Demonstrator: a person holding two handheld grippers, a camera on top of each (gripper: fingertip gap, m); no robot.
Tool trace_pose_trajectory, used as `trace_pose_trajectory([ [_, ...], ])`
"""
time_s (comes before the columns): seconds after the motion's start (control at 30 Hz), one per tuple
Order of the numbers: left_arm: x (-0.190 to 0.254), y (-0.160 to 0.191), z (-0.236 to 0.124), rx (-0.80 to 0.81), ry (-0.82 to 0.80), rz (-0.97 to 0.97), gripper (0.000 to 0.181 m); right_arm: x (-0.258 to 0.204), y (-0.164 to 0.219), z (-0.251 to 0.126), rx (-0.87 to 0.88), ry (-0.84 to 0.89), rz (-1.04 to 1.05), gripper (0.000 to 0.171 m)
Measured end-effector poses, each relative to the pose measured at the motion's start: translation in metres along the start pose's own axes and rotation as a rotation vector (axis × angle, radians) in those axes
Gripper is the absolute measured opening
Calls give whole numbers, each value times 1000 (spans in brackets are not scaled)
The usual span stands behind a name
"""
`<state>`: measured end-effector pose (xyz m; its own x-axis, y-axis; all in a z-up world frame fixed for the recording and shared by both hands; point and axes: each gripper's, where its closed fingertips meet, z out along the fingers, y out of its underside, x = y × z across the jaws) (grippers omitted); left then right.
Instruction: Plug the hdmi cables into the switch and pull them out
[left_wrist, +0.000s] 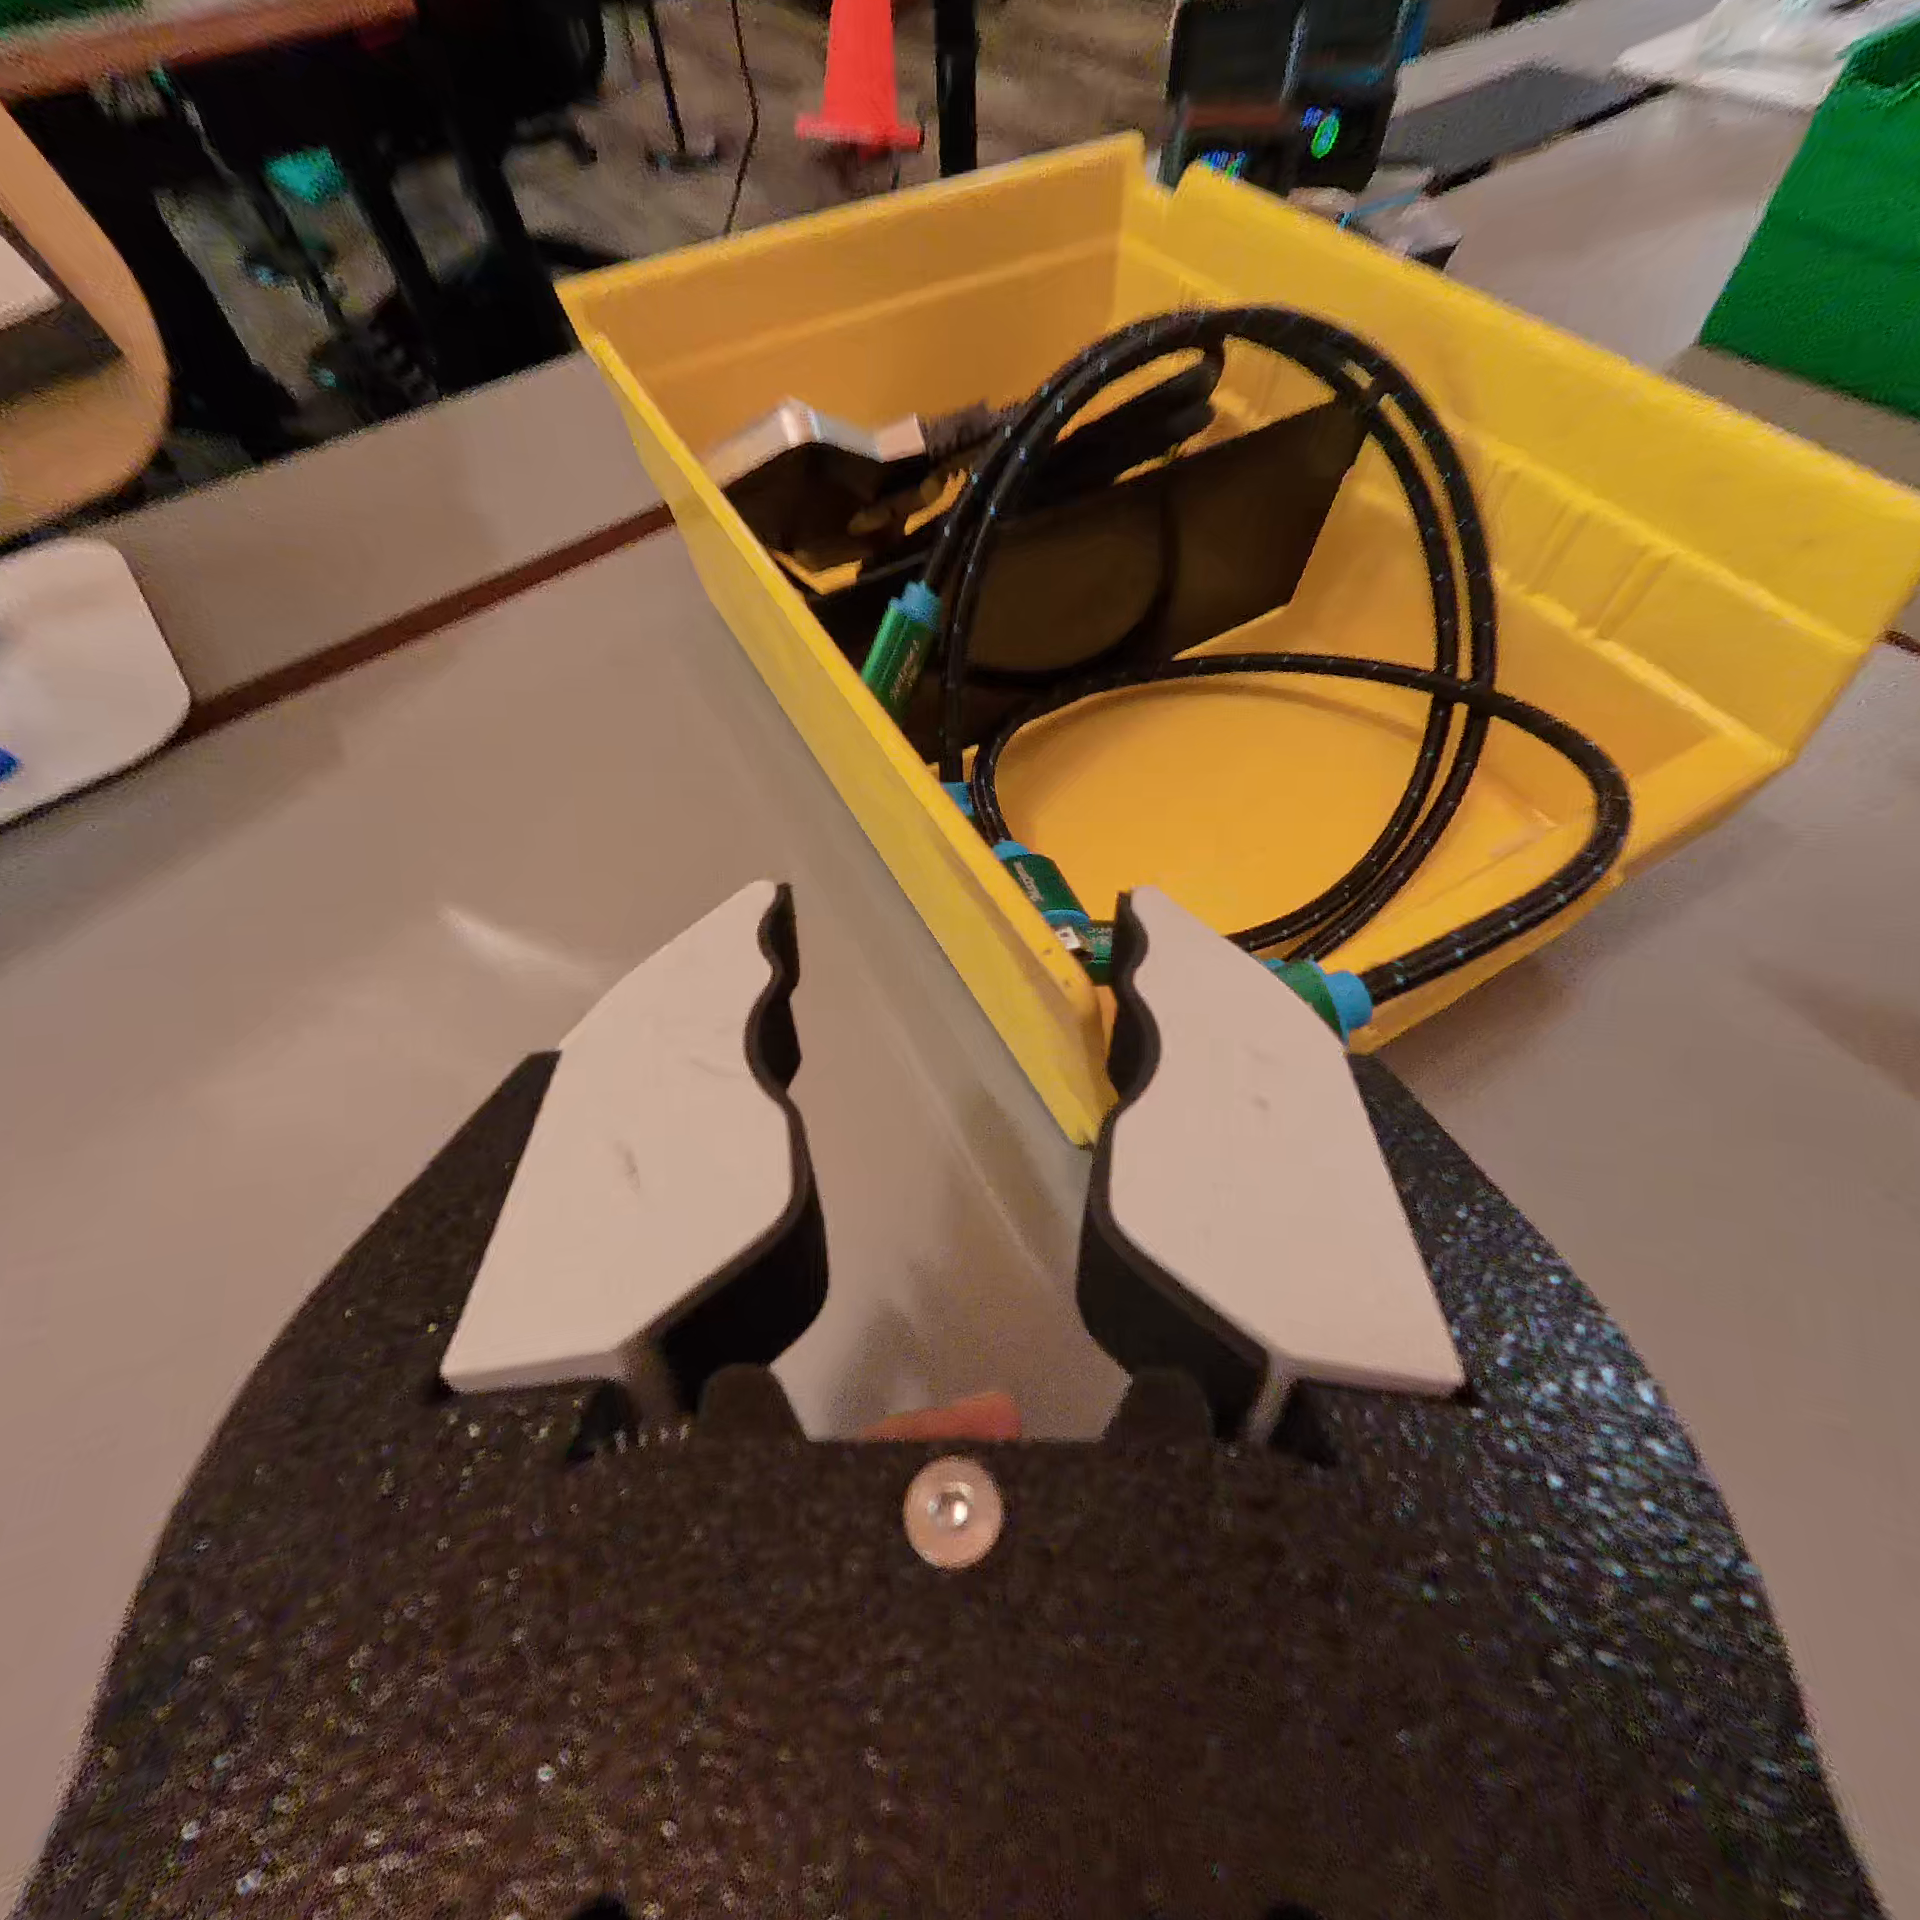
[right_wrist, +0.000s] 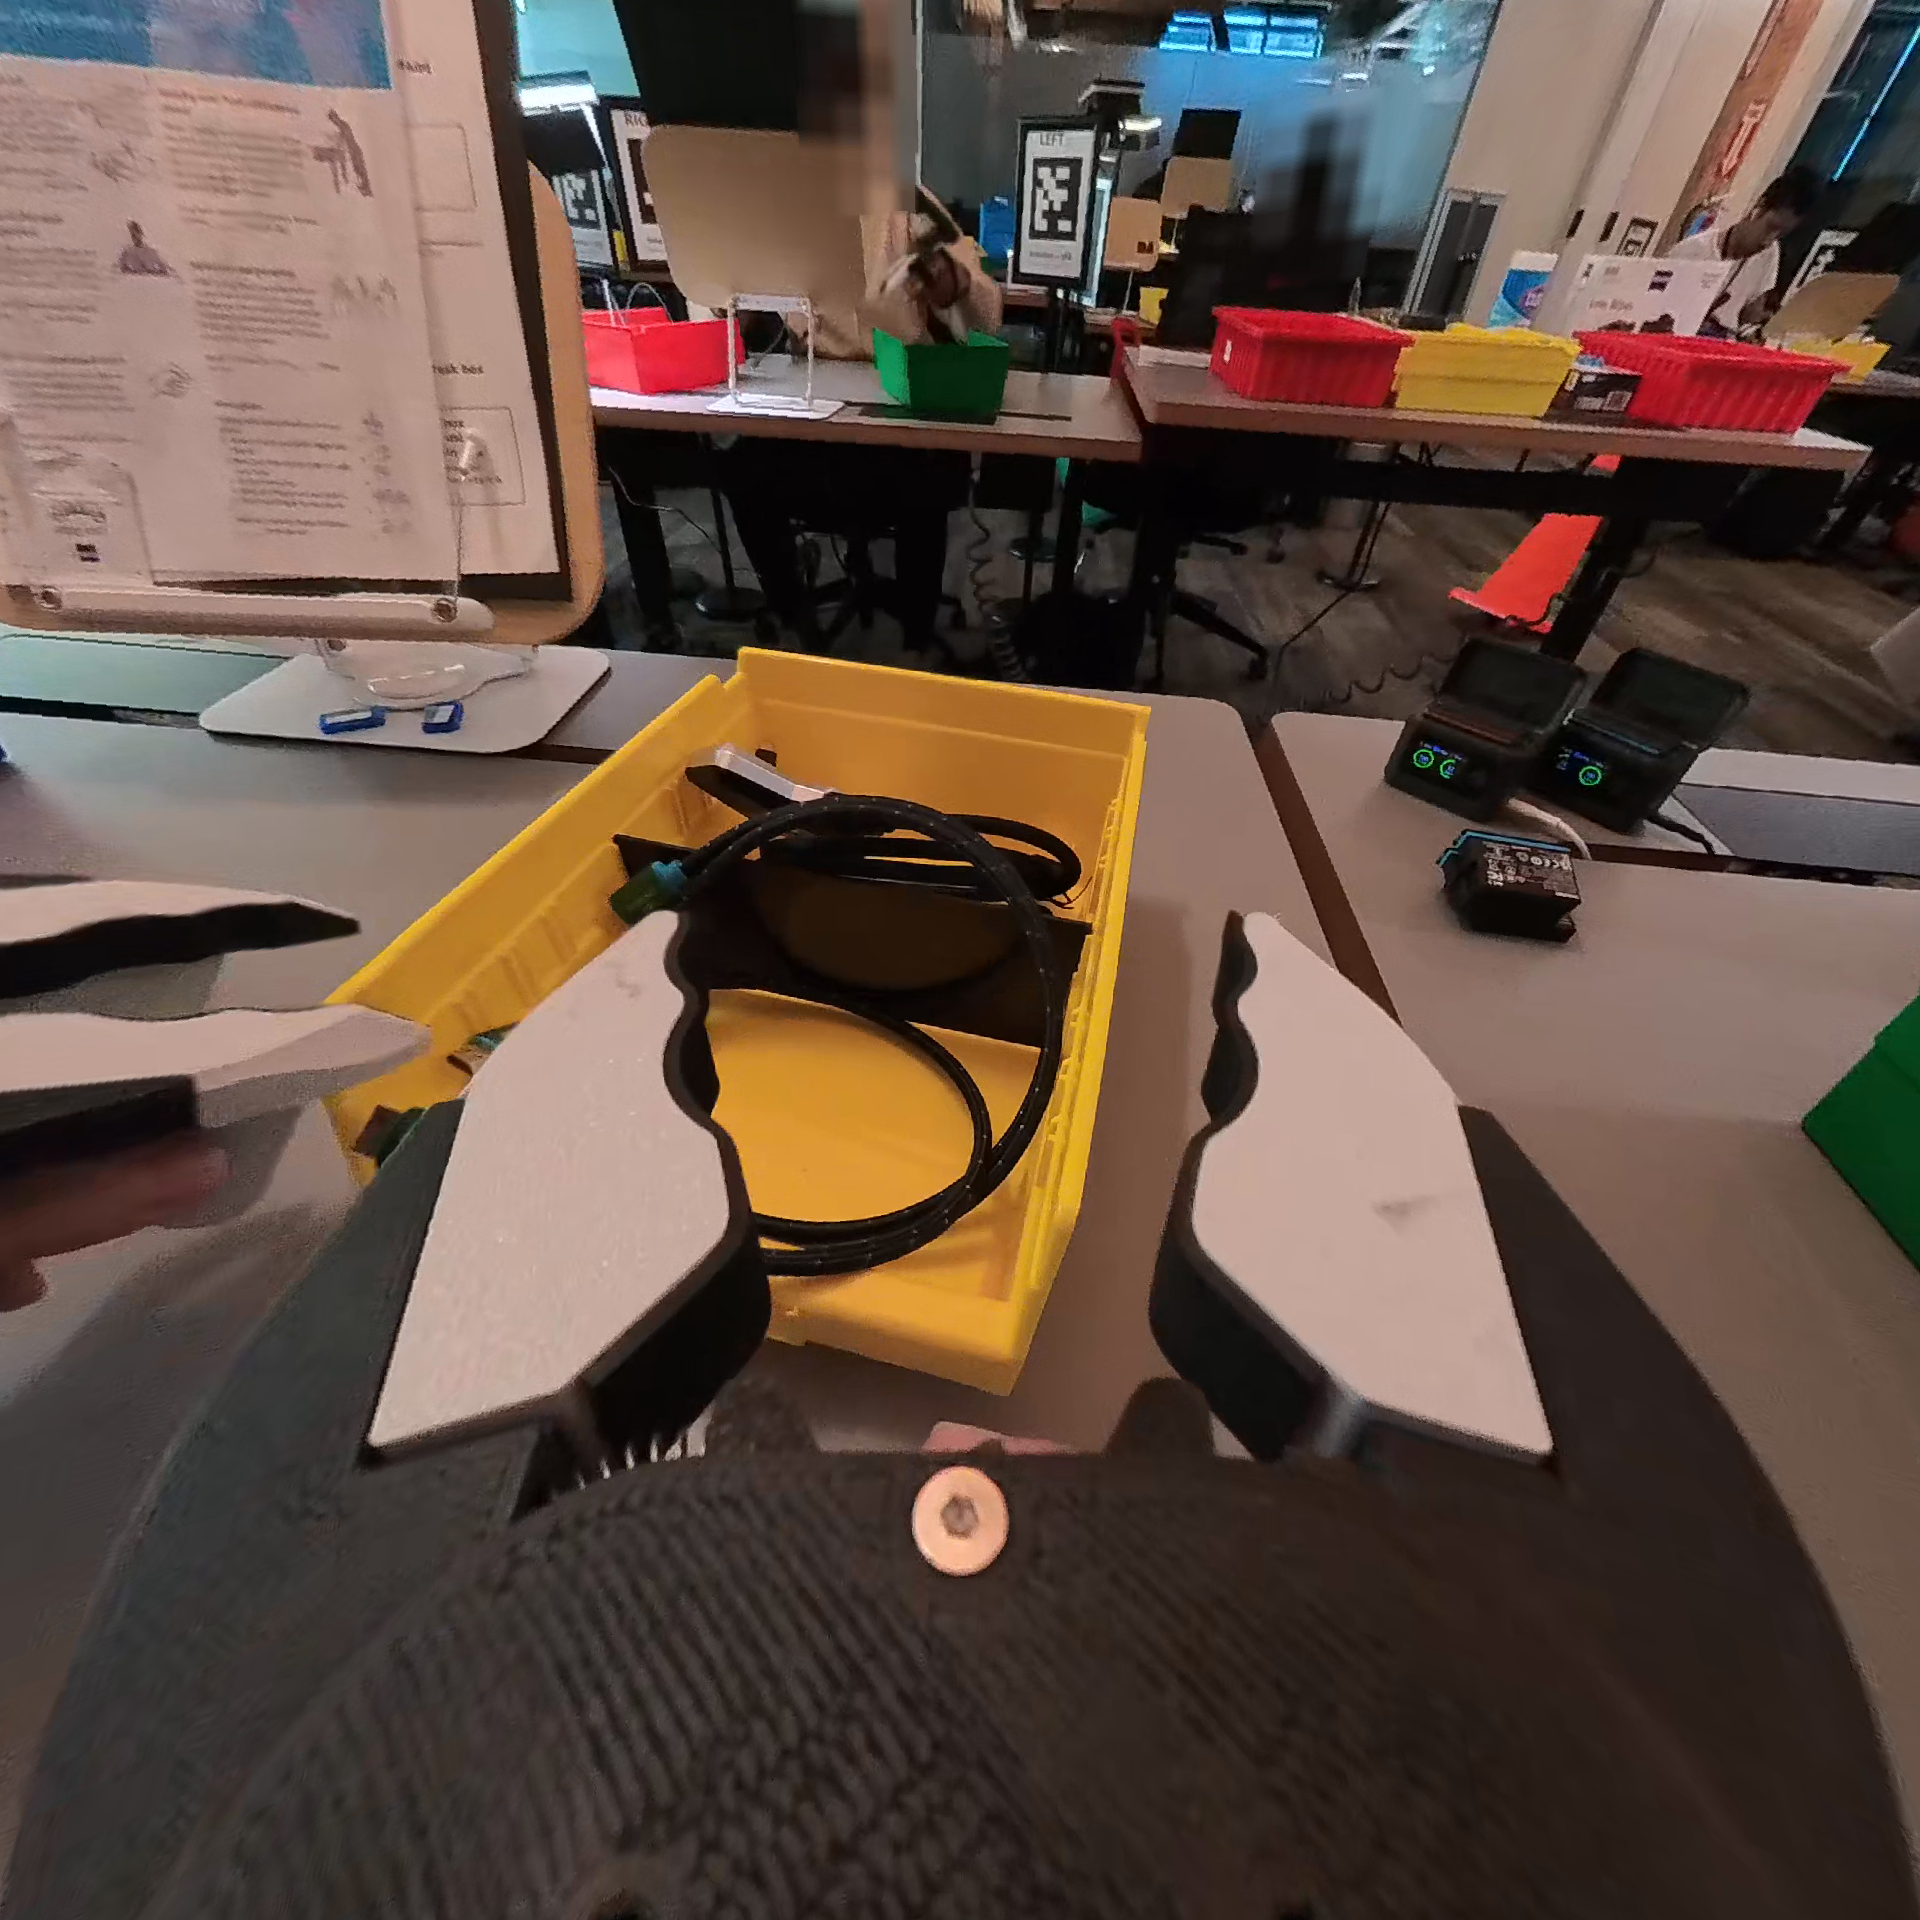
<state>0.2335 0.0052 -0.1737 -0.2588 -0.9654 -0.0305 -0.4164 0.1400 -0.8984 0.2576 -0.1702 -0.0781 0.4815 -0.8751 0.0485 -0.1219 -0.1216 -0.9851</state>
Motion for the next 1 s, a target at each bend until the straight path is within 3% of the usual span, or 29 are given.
trace_pose_trajectory([
  [0.07, 4, 7, 13, -50, -7, -3, 43, -4, -4, -2, 18, -25, 13, 92],
  [0.1, 7, 8, 18, -58, -7, -2, 26, -7, -5, -3, 25, -46, 24, 92],
  [0.3, -35, 12, 21, -76, -162, 69, 8, -16, -9, -9, 5, -58, 57, 94],
  [0.43, -71, 32, -17, -68, -110, 44, 6, -29, -17, -11, 30, -89, 36, 93],
  [0.57, -106, 63, -82, -28, -98, 49, 6, -62, -19, -2, 23, -175, 23, 91],
  [0.7, -135, 98, -151, -18, -122, 21, 6, -134, -15, 7, -11, -371, 8, 93],
  [0.83, -154, 126, -211, 13, -148, -22, 7, -240, -16, 2, -72, -668, 66, 93],
  [1.0, -181, 151, -261, 21, -168, 8, 7, -365, -50, 31, -210, -876, 19, 100],
])
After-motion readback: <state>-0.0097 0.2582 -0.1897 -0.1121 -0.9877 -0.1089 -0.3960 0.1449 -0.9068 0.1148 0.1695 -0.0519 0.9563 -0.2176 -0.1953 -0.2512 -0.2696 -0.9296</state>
